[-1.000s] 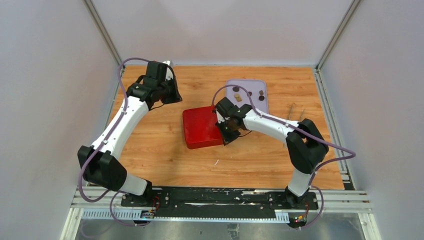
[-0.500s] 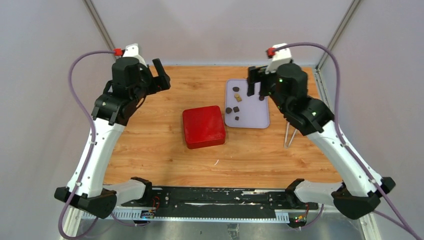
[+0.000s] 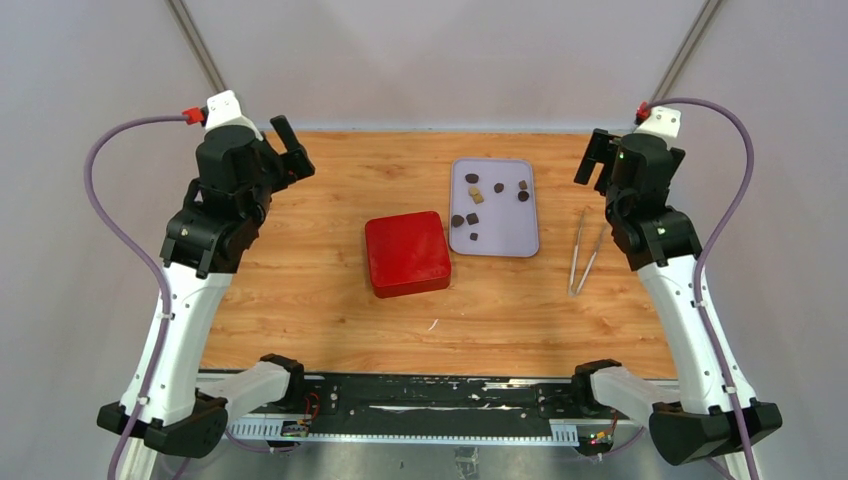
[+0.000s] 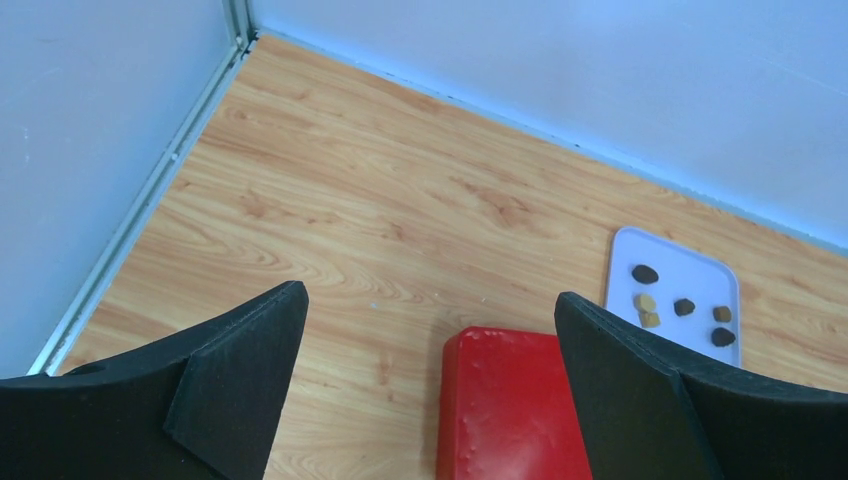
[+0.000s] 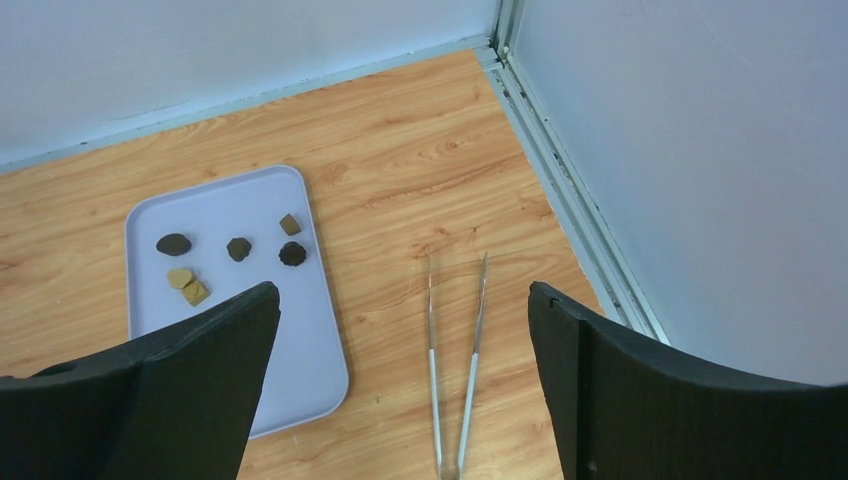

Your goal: Pack the chocolate

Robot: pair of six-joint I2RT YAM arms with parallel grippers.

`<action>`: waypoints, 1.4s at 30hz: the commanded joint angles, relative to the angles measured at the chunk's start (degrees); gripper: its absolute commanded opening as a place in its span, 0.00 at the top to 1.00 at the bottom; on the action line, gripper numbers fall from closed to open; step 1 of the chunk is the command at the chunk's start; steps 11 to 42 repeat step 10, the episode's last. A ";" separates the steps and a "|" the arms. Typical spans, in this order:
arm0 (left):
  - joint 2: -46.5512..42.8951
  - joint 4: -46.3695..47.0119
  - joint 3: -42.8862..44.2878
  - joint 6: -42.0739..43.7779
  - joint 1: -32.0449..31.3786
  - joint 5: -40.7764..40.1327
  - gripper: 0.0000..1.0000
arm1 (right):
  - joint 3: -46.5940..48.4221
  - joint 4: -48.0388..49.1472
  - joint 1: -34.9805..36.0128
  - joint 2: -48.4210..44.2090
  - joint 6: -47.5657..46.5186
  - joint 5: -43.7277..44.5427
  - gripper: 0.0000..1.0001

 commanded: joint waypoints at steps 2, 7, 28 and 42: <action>-0.57 0.45 -1.21 0.17 -0.13 -1.90 0.00 | -0.36 0.24 -1.22 -0.12 2.25 -0.41 0.03; -0.59 1.71 -1.75 0.90 -0.15 -0.51 0.00 | -0.68 0.24 -1.31 0.63 3.96 -2.31 0.02; 0.20 1.55 -1.06 2.31 -0.10 1.02 0.00 | -0.88 0.23 -1.31 1.05 4.87 -2.83 0.03; 0.20 1.55 -1.06 2.31 -0.10 1.02 0.00 | -0.88 0.23 -1.31 1.05 4.87 -2.83 0.03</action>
